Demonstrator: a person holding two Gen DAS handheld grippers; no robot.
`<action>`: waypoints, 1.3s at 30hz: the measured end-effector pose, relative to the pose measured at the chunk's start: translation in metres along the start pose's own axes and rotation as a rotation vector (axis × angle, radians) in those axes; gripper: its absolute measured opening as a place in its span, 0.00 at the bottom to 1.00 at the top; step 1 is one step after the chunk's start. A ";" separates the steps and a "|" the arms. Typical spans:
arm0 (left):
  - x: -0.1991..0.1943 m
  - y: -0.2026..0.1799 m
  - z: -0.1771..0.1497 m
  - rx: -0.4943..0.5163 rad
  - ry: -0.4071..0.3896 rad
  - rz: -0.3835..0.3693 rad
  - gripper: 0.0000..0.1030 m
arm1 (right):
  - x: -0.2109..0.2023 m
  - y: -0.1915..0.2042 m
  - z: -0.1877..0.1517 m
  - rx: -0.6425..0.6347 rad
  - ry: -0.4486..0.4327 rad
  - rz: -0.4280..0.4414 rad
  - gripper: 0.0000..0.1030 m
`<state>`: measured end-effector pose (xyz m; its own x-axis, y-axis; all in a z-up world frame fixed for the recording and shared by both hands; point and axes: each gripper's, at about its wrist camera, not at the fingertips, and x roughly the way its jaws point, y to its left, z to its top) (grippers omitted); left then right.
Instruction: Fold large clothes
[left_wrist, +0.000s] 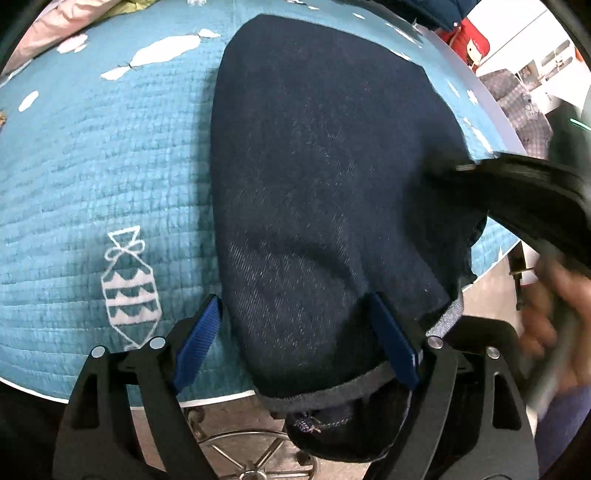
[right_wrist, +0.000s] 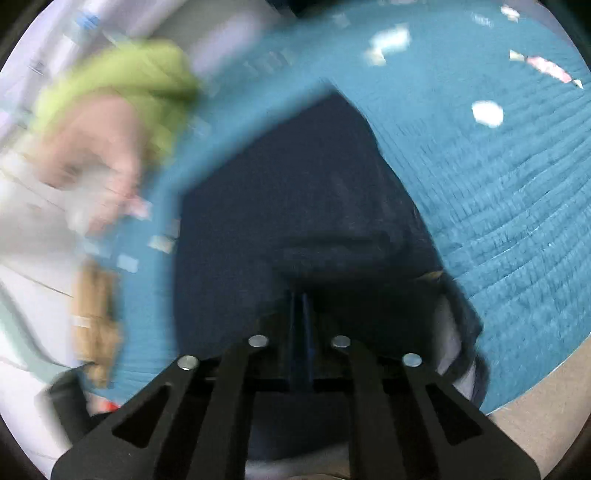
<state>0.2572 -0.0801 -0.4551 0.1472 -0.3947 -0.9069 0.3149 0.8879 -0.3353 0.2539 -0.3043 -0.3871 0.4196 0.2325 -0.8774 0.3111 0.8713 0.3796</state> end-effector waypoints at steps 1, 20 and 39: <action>0.004 -0.002 -0.001 0.001 0.013 -0.009 0.79 | 0.010 -0.009 0.006 0.023 0.019 0.005 0.00; 0.002 0.000 -0.021 0.034 -0.009 0.011 0.79 | 0.032 0.043 0.056 -0.074 0.076 0.057 0.00; -0.018 0.020 -0.018 -0.090 0.017 -0.184 0.80 | -0.055 -0.093 -0.003 0.160 0.091 0.139 0.64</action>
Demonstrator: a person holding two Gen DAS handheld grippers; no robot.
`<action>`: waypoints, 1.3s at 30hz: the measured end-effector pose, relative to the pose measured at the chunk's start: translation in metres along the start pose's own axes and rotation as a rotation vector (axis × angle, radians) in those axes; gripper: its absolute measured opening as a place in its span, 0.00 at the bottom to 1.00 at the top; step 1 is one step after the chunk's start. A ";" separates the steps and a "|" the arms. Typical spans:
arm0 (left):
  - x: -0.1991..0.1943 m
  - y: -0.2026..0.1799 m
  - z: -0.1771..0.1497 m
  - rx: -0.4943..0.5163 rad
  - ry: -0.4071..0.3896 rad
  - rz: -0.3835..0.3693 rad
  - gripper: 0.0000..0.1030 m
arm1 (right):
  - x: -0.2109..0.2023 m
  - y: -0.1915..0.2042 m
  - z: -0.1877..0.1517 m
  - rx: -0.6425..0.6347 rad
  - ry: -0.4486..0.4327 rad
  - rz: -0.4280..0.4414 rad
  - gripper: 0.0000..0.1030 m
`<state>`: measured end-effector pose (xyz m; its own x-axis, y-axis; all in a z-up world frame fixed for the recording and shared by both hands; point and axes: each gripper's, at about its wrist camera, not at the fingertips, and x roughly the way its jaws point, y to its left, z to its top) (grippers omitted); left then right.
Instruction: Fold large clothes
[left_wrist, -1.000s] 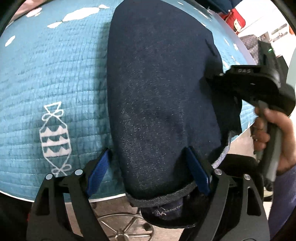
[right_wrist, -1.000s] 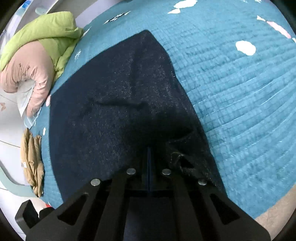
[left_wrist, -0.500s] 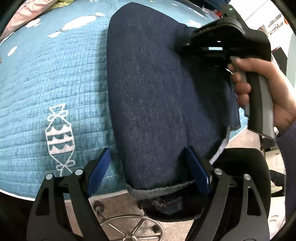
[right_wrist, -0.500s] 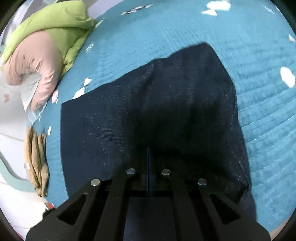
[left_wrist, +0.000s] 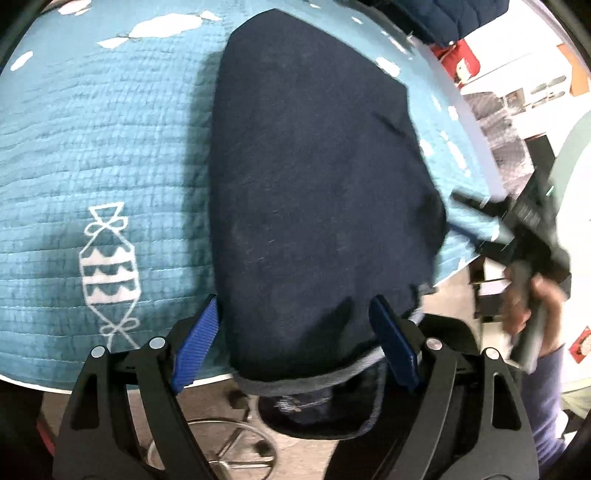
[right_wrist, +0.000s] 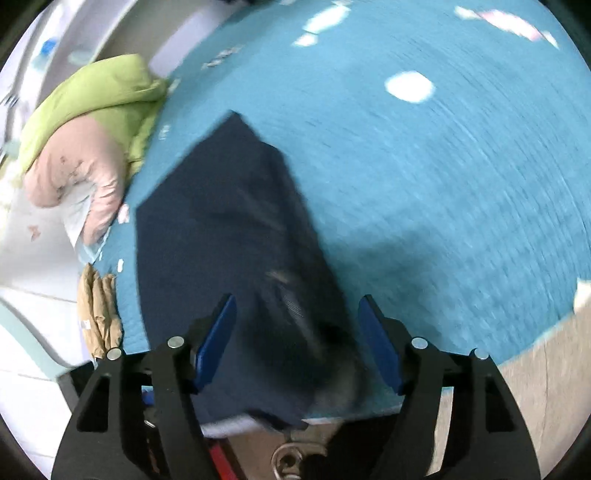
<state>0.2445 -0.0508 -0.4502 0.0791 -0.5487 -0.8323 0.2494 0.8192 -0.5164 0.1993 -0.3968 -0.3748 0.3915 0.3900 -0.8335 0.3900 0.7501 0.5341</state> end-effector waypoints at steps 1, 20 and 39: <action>-0.001 -0.001 0.001 -0.005 0.002 -0.003 0.80 | 0.004 -0.007 -0.004 0.021 0.011 0.027 0.64; 0.030 -0.007 0.019 -0.035 0.103 0.075 0.80 | 0.043 -0.033 -0.011 0.217 0.090 0.343 0.69; 0.011 0.028 0.054 -0.173 0.018 -0.059 0.82 | 0.066 -0.019 -0.003 0.107 0.130 0.276 0.54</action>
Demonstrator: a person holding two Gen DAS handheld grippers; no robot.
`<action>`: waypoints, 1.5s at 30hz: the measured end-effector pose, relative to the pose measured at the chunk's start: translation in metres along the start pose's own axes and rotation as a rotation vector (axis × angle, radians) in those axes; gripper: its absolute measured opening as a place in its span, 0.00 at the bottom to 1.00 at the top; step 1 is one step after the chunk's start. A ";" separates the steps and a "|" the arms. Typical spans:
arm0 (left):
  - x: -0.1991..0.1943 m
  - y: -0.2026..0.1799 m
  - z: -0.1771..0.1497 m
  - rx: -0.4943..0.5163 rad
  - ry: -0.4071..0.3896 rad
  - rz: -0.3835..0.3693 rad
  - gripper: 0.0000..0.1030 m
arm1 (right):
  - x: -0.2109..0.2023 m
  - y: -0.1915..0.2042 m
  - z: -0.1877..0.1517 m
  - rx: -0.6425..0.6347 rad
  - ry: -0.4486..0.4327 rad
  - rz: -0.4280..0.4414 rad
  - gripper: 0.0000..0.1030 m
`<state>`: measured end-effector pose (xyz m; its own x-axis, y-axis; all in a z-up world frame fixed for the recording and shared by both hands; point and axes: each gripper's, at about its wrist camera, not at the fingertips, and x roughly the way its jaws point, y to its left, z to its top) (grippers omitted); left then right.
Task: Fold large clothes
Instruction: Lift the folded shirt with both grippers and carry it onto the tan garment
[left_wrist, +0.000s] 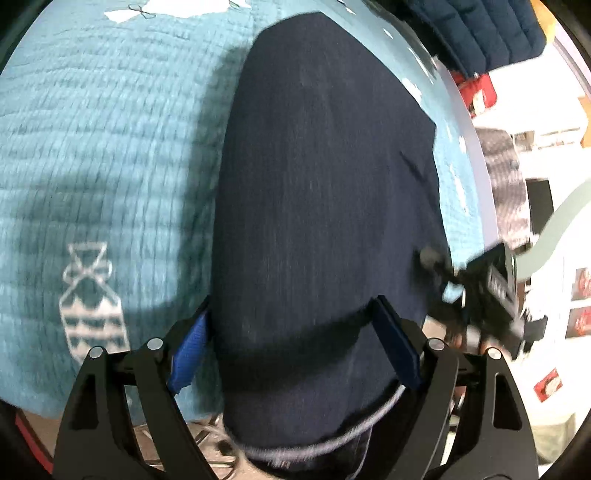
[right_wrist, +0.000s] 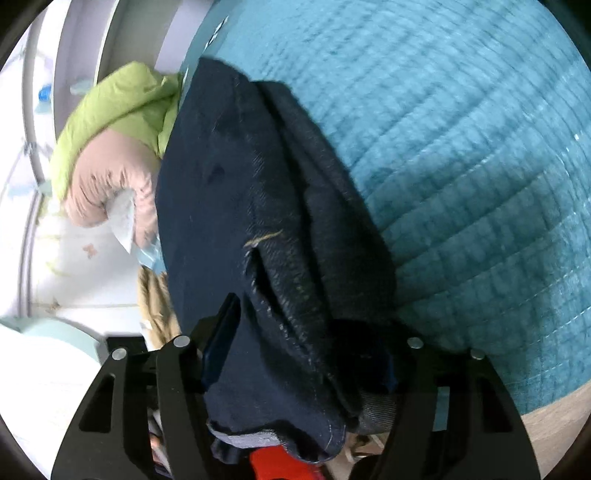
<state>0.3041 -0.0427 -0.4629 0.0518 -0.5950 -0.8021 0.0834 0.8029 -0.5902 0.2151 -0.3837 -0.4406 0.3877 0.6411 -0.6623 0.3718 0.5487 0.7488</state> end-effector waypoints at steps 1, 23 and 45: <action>0.005 0.000 0.004 -0.002 0.003 0.010 0.82 | 0.000 -0.001 -0.001 0.003 -0.004 -0.008 0.47; -0.091 -0.059 -0.021 0.348 -0.235 0.119 0.43 | -0.012 0.180 -0.076 -0.560 -0.215 -0.298 0.17; -0.428 0.156 0.008 0.265 -0.713 0.412 0.43 | 0.221 0.498 -0.167 -0.923 -0.119 0.164 0.17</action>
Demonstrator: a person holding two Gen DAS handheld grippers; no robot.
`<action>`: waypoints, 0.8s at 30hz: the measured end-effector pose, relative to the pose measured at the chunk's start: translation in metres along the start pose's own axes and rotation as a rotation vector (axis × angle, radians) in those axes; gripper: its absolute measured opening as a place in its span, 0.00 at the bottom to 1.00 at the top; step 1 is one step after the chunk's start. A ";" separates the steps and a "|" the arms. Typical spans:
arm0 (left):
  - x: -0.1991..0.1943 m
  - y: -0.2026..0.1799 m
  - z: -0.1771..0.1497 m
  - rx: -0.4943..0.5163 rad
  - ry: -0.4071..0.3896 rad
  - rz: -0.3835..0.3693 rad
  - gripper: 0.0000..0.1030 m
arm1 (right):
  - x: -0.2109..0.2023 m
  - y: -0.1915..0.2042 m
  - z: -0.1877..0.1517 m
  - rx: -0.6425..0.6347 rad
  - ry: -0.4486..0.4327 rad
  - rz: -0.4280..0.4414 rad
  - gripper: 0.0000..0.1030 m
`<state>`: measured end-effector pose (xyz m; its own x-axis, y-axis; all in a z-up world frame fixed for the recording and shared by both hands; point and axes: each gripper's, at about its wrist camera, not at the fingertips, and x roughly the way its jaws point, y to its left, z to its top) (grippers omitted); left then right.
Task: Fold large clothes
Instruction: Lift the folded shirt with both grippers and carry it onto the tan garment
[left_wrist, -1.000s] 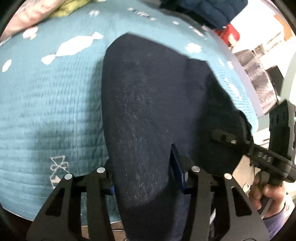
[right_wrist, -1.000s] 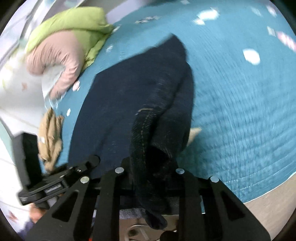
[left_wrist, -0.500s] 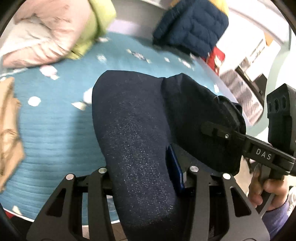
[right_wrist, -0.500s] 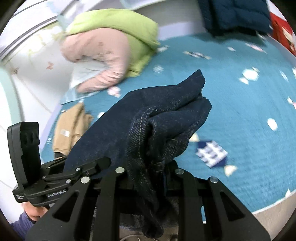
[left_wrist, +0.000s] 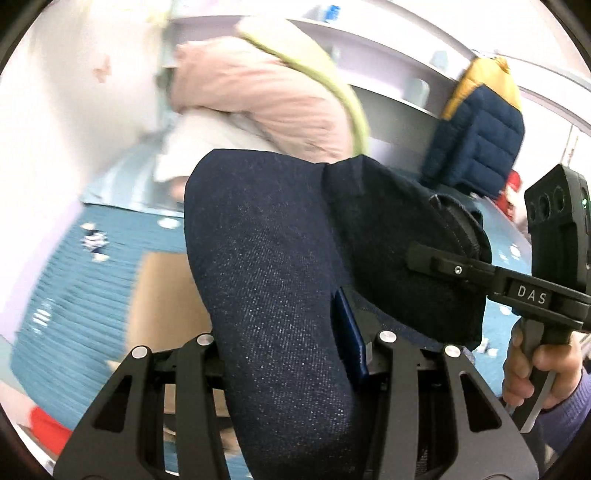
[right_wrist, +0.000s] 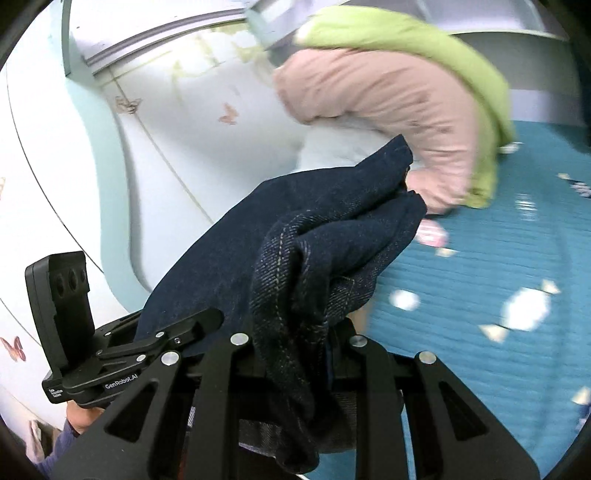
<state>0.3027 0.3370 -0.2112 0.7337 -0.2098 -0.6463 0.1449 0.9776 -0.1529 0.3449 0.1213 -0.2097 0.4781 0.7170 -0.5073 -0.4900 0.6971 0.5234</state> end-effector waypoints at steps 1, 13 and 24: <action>0.001 0.017 -0.001 0.010 -0.001 0.023 0.43 | 0.021 0.002 -0.002 0.022 0.006 0.005 0.17; 0.073 0.134 -0.109 -0.203 0.154 0.162 0.80 | 0.132 -0.074 -0.091 0.254 0.263 -0.113 0.42; -0.001 0.119 -0.076 -0.227 -0.012 0.288 0.81 | 0.064 -0.063 -0.069 0.159 0.117 -0.225 0.44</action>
<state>0.2686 0.4525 -0.2859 0.7307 0.0755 -0.6785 -0.2190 0.9673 -0.1282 0.3559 0.1229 -0.3222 0.4702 0.5464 -0.6930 -0.2563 0.8360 0.4852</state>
